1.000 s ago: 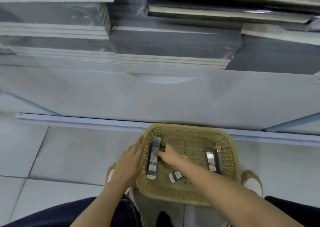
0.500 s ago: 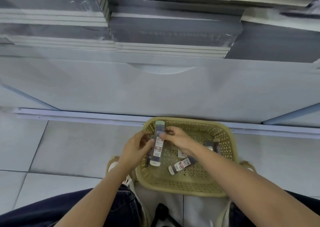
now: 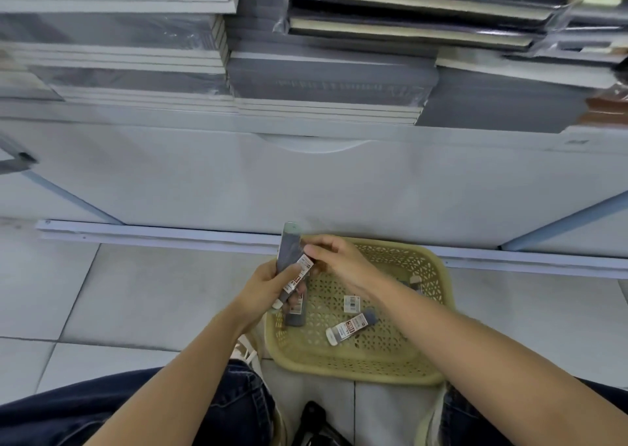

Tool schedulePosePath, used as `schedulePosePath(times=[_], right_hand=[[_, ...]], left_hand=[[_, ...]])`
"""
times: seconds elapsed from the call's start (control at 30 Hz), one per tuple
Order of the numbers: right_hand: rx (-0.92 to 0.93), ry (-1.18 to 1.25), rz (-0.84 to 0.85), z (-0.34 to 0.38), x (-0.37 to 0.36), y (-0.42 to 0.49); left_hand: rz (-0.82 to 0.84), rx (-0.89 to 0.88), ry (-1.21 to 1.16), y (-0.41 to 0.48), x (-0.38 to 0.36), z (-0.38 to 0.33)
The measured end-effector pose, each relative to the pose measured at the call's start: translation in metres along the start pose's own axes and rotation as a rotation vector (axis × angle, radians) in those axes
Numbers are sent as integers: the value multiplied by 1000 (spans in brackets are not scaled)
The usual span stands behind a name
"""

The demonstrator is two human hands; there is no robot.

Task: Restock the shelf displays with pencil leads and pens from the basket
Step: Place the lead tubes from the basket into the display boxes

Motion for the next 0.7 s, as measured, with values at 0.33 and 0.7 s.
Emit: schedulePosePath(times=[0.33, 0.7], right_hand=[[141, -430, 62, 117, 16, -58], [442, -456, -33, 228, 17, -163]], left_hand=[[94, -135, -69, -26, -18, -88], [167, -412, -112, -71, -40, -198]])
Point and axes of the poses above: each hand's wrist, its own y-axis towards the middle knuckle, its own x-axis out of the back of the hand, z = x × y, the point moved 1 cm from there along y, towards the middle knuckle, and after that the axes turned 7 degrees about -x, right-handed, at the moved point
